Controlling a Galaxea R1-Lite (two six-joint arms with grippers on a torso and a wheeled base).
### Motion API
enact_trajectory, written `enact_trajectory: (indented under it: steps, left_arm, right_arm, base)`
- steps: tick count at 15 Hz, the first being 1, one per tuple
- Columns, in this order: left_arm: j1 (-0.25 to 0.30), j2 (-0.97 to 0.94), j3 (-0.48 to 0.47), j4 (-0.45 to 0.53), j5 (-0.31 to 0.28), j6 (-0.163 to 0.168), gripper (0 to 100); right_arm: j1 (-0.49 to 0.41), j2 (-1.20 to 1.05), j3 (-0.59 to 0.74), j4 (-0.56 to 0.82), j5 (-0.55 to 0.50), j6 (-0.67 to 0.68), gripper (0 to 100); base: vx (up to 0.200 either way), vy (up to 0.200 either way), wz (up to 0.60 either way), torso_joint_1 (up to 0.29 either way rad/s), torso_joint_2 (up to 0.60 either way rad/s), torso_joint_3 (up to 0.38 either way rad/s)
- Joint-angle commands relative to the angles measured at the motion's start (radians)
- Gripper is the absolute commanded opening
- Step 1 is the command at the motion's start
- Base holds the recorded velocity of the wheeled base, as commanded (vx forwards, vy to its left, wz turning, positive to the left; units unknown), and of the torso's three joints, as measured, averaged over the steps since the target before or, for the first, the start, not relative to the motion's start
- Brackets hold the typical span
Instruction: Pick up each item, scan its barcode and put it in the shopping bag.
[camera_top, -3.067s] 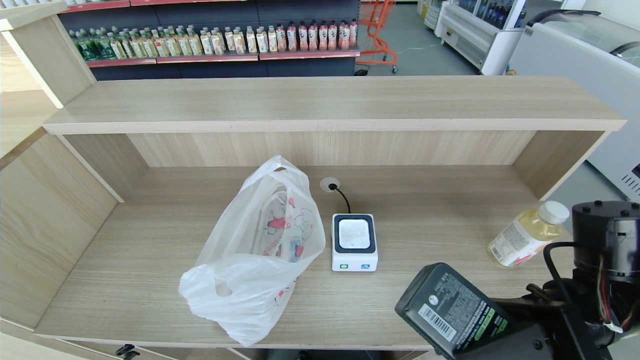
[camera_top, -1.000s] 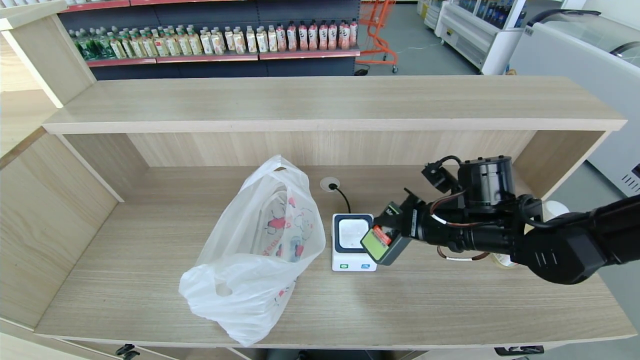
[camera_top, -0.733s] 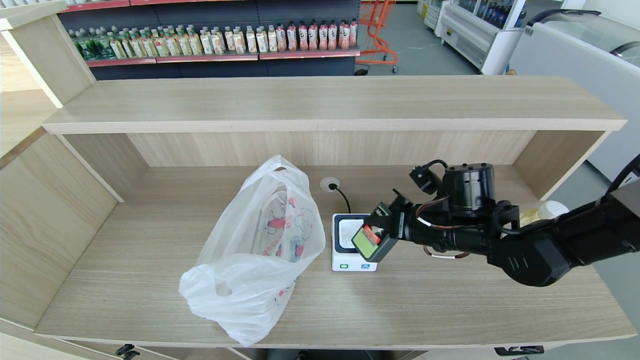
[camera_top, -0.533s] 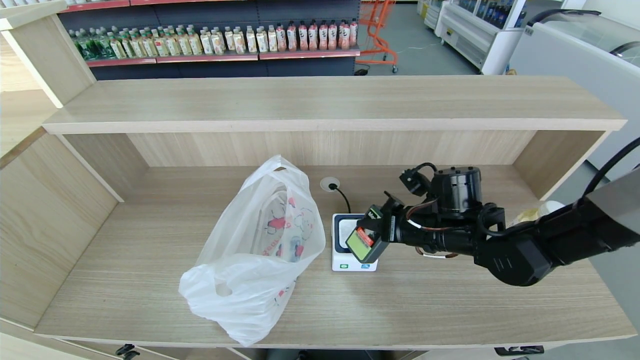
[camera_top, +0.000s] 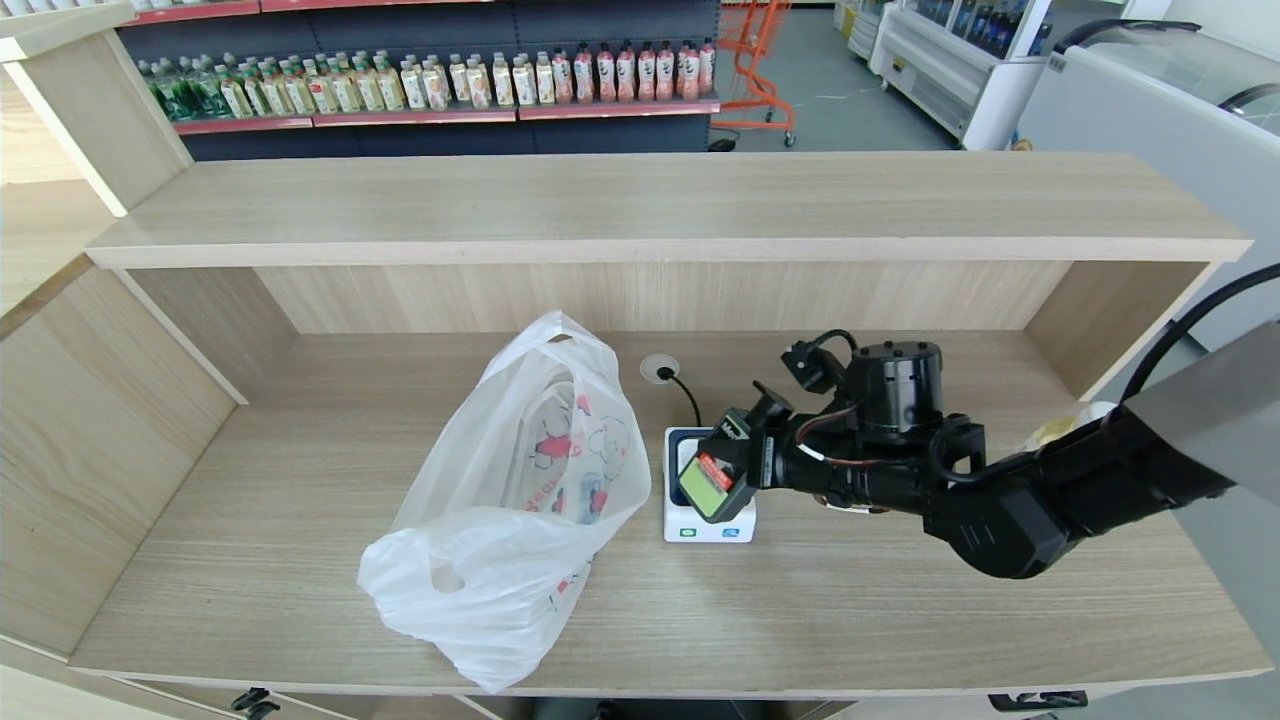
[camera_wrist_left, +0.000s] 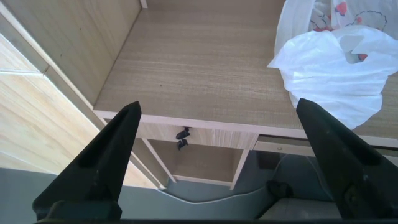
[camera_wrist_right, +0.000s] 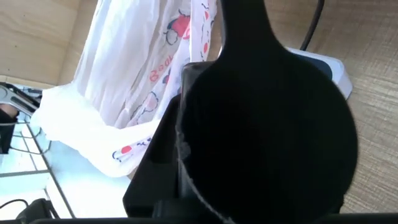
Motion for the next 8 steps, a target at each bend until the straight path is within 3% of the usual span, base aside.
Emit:
enact_trajectory:
  steps: [1,5,8]
  left_arm:
    - [0.0,0.0,0.0,0.0,0.001,0.0,100]
    - [0.0,0.0,0.0,0.0,0.001,0.0,100]
    - [0.0,0.0,0.0,0.0,0.001,0.0,100]
  right_arm:
    - [-0.001,-0.013,-0.01,0.004,-0.001,0.006,0]
    - [-0.009,-0.182,-0.01,0.004,-0.008,-0.014,0]
    - [-0.061,-0.363,0.094,0.007,-0.001,-0.272,0]
  base:
    - [0.0,0.0,0.0,0.0,0.0,0.0]
    - [0.0,0.0,0.0,0.0,0.0,0.0]
    - [0.0,0.0,0.0,0.0,0.0,0.0]
